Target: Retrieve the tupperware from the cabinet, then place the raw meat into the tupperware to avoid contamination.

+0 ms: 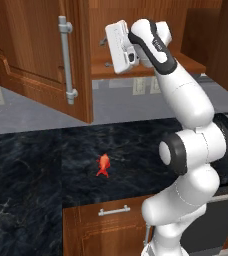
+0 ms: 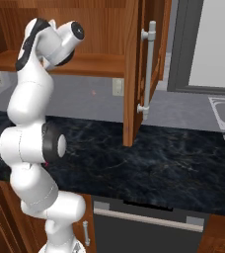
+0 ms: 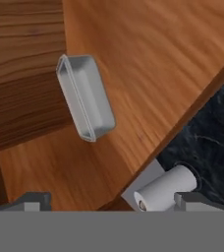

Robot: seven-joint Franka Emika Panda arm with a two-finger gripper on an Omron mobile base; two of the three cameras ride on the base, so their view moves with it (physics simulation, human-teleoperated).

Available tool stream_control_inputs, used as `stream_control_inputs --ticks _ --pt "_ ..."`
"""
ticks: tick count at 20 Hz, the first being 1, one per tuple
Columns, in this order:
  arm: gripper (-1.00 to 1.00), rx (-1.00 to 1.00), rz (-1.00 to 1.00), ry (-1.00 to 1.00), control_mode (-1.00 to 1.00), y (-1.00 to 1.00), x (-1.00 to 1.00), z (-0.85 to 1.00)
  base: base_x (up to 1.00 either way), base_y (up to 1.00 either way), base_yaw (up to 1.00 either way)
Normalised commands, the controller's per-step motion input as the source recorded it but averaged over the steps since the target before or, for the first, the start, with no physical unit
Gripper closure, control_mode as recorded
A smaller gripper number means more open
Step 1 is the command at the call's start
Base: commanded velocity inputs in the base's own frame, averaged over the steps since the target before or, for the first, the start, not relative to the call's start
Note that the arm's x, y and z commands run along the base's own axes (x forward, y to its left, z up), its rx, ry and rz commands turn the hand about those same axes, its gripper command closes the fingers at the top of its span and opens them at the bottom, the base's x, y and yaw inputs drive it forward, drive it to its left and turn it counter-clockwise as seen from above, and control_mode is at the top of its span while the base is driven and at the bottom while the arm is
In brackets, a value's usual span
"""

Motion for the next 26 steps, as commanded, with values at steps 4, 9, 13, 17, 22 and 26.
stream_control_inputs --ticks 4,9,13,17,22,26 --pt "-1.00 -0.01 0.03 0.00 -1.00 0.02 0.28 -0.03 0.00 0.00 0.00" --pt "-1.00 -0.04 0.02 0.00 -1.00 0.02 0.28 -0.08 0.00 0.00 0.00" --pt "-1.00 -0.05 0.01 0.00 -1.00 0.12 0.21 -0.07 0.00 0.00 0.00" --pt "-1.00 -0.07 0.00 0.00 -1.00 0.16 0.21 -0.10 0.00 0.00 0.00" --pt "-1.00 -0.02 0.00 0.00 -1.00 0.22 0.22 -0.03 0.00 0.00 0.00" --pt "-1.00 0.00 0.00 0.00 -1.00 0.14 0.25 0.00 0.00 0.00 0.00"
